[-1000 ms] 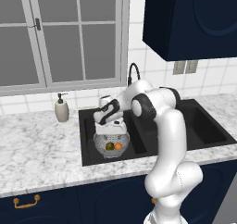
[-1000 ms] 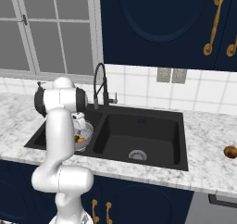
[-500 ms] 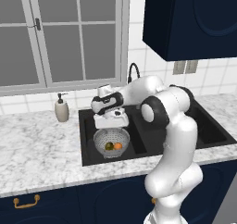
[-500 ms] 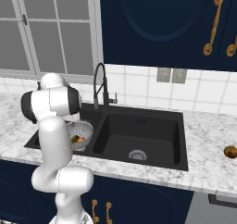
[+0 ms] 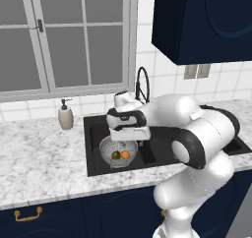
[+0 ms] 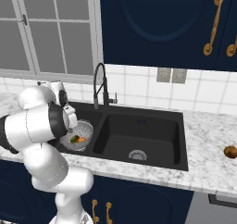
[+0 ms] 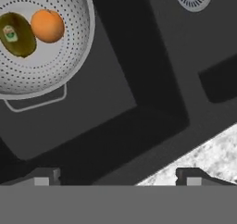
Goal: Put the colander in the sink, put the pear, kiwi, tangerine in the colander, and turn on the sink faucet and pour water over the colander.
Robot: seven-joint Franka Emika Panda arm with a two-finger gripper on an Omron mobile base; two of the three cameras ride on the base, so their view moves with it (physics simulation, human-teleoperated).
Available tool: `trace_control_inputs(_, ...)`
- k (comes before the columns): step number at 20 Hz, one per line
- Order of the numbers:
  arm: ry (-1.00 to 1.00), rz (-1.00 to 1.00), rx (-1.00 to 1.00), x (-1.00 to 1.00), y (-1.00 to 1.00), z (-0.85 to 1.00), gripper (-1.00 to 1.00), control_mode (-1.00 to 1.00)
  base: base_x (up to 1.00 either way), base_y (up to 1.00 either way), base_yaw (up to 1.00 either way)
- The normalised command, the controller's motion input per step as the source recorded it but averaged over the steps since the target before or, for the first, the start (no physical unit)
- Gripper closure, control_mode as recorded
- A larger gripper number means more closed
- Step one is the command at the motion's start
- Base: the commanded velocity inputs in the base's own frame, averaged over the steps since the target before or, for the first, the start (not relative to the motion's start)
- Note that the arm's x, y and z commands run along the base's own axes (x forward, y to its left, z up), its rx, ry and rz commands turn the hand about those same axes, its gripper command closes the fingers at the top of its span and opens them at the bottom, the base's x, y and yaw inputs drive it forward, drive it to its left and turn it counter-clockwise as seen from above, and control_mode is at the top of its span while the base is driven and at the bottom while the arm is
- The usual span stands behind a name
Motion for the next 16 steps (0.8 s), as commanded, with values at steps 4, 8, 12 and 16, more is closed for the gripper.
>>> trace_control_inputs(4, -0.01, 0.00, 0.00, -0.55, -0.81, 0.23, -1.00, -1.00, 0.00, 0.00, 0.00)
trace_control_inputs(8, -0.03, -0.01, 0.00, -0.43, -0.97, 0.19, -1.00, -1.00, 0.00, 0.00, 0.00)
trace_control_inputs(12, -0.14, 0.00, 0.00, -0.22, -1.00, 0.13, -1.00, -1.00, 0.00, 0.00, 0.00)
trace_control_inputs(16, -0.27, 0.00, 0.00, -0.03, -1.00, 0.13, -1.00, -1.00, 0.00, 0.00, 0.00)
